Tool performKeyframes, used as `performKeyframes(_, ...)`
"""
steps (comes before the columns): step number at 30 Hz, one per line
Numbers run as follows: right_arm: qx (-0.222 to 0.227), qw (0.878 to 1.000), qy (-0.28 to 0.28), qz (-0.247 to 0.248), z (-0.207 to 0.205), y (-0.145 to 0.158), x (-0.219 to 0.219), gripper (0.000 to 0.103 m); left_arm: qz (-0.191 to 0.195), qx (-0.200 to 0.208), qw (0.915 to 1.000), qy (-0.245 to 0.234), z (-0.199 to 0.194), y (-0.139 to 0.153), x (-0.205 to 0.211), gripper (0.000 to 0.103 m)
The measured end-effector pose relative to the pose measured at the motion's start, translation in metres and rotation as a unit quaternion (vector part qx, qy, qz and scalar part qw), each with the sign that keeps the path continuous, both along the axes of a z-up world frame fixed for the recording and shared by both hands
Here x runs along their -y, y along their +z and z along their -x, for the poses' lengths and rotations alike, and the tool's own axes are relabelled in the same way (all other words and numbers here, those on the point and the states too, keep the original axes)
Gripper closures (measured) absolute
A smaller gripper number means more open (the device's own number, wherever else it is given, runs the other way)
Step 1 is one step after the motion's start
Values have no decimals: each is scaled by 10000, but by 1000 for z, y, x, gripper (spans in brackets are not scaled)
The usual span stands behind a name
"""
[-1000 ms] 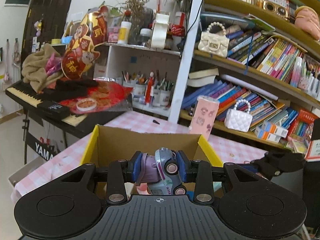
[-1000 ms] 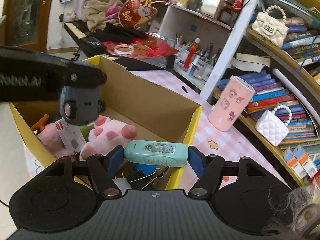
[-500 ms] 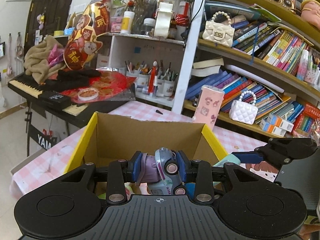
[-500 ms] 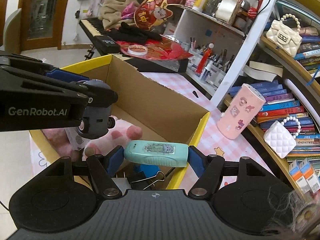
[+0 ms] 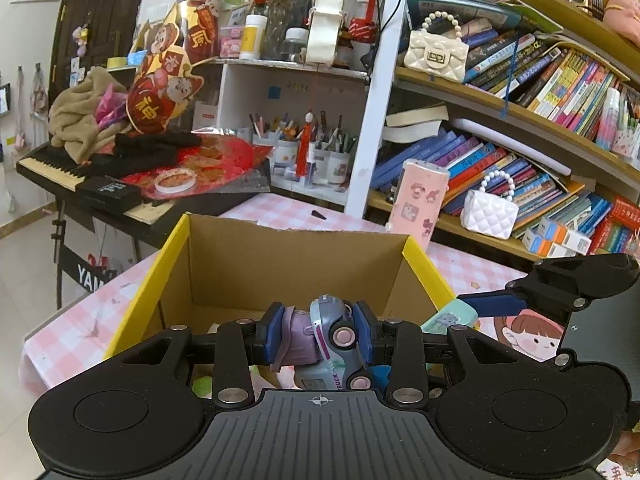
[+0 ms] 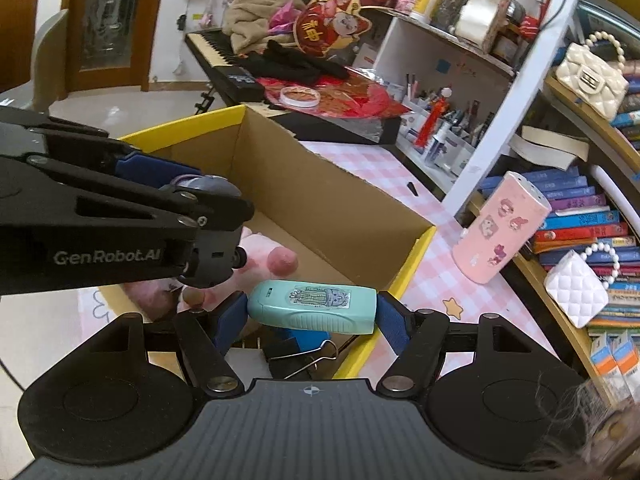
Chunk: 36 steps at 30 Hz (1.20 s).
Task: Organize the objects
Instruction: 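Lower the toy car and green case into the yellow box with both tools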
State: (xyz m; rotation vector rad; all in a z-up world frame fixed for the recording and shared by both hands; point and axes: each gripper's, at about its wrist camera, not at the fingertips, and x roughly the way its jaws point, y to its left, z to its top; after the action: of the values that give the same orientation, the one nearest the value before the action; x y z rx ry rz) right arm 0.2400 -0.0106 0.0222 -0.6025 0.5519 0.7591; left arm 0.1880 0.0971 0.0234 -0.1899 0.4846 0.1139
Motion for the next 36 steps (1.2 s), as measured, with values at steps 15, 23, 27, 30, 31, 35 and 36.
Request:
performKeyframes(15, -261, 9996, 56, -112, -5, -1, 0, 35, -72, -125, 9999, 26, 0, -5, 5, 67)
performKeyframes(23, -257, 9995, 87, -142, -4, -2, 2, 35, -91, -183, 9998, 53, -2, -8, 8, 67)
performKeyframes(27, -244, 9995, 112, -140, -4, -1, 3, 35, -66, -219, 9997, 73, -2, -9, 8, 67)
performKeyframes(30, -240, 9995, 134, -153, -3, -1, 4, 35, -43, -243, 9997, 30, -3, -10, 9, 67)
performKeyframes(31, -242, 9995, 140, -159, -3, -1, 4, 35, -44, -248, 9997, 21, -3, -11, 9, 67)
performKeyframes(35, -241, 9995, 145, -160, -3, -1, 5, 35, -22, -277, 9996, 31, -3, -12, 10, 67)
performKeyframes(36, -243, 9995, 146, -162, -3, -1, 5, 35, -31, -284, 9996, 38, -3, -12, 10, 67)
